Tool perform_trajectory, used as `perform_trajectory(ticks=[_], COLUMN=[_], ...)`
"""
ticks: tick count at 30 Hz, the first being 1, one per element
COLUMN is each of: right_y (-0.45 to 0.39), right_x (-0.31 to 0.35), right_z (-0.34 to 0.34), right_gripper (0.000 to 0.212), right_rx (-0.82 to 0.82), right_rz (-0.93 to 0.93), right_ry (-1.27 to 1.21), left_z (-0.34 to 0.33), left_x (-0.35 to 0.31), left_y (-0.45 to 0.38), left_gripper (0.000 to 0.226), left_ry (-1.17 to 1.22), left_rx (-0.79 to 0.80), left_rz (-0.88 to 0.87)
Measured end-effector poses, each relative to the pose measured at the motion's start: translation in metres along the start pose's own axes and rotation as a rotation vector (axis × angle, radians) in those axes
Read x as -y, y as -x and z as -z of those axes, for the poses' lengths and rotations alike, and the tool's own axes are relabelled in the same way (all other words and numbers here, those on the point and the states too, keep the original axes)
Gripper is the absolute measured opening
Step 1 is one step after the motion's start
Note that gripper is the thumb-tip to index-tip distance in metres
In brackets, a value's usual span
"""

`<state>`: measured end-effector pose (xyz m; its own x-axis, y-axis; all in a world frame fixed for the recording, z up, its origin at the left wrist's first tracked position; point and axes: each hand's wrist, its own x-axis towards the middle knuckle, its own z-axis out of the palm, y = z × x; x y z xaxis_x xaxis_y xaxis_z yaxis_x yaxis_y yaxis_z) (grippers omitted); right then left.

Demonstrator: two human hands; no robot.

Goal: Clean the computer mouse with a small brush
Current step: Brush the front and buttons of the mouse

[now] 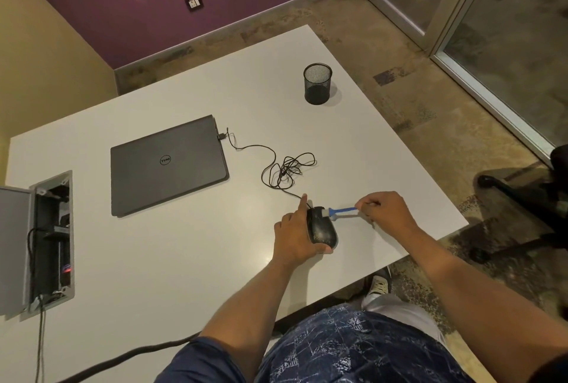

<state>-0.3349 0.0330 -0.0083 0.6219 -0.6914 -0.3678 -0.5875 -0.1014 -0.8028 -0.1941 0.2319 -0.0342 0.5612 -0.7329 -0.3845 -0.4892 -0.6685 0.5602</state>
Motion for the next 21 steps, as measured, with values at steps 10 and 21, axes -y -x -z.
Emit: perform_trajectory(ticks=[10, 21], right_y=[-0.001, 0.003], right_x=[-0.013, 0.001], right_z=[0.0, -0.016], right_gripper=[0.011, 0.011], right_rx=[0.162, 0.009], right_rz=[-0.056, 0.09], right_ry=[0.16, 0.124], left_z=[0.001, 0.001], left_x=[0.0, 0.0], left_y=[-0.001, -0.002], left_gripper=[0.146, 0.146], left_ry=[-0.018, -0.022], left_rx=[-0.005, 0.003], left_rz=[-0.013, -0.016])
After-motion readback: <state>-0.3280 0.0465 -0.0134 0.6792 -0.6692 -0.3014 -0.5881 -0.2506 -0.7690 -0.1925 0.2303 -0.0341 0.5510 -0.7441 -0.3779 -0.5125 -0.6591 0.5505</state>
